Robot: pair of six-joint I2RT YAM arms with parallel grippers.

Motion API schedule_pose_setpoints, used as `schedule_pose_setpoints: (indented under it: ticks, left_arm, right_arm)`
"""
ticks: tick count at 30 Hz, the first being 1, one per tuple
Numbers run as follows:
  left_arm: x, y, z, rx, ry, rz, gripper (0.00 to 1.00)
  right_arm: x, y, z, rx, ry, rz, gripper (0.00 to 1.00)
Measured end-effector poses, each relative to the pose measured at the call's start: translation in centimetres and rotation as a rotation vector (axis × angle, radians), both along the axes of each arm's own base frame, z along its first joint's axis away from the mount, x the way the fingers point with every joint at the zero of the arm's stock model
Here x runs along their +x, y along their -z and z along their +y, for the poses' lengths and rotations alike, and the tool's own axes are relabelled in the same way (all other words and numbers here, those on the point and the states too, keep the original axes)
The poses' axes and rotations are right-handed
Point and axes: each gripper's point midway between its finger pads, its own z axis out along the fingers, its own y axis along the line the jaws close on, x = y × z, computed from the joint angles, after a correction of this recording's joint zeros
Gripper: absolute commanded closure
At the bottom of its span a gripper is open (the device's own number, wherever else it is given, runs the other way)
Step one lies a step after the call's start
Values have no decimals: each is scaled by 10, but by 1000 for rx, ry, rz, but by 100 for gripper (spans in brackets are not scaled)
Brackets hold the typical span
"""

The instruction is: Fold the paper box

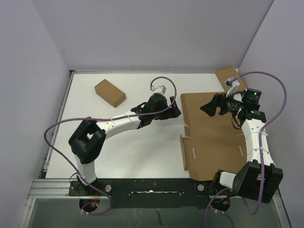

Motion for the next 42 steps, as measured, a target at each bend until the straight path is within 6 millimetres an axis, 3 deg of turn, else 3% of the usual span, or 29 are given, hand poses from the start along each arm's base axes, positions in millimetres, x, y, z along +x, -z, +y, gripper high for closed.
schedule_pose_setpoints:
  ticks: [7, 13, 16, 20, 22, 27, 31, 35, 38, 42]
  left_arm:
    - [45, 16, -57, -13, -51, 35, 22]
    - [72, 42, -98, -45, -40, 90, 50]
    - [75, 60, -105, -31, -29, 129, 55]
    - [74, 77, -104, 0, -28, 175, 70]
    - [73, 79, -102, 6, -25, 187, 69]
    - [76, 77, -99, -3, -17, 199, 46]
    - [78, 83, -95, 1, -15, 198, 39]
    - [75, 99, -87, 26, -18, 215, 40]
    - [76, 96, -90, 7, -7, 209, 42]
    - [72, 91, -95, -12, 13, 218, 57]
  right_arm:
    - [2, 21, -11, 47, -3, 23, 2]
    - [3, 19, -10, 39, -18, -1, 2]
    - [4, 19, -10, 37, -18, -6, 2]
    - [3, 19, -10, 37, -19, -6, 2]
    - [3, 19, -10, 37, -19, -6, 2]
    - [3, 19, -10, 38, -21, -7, 2]
    - [3, 18, -9, 42, -25, -7, 2]
    - [2, 18, -8, 46, -31, -9, 2]
    - [2, 17, -8, 48, -33, -9, 2]
    - [2, 17, -7, 49, -35, -10, 2]
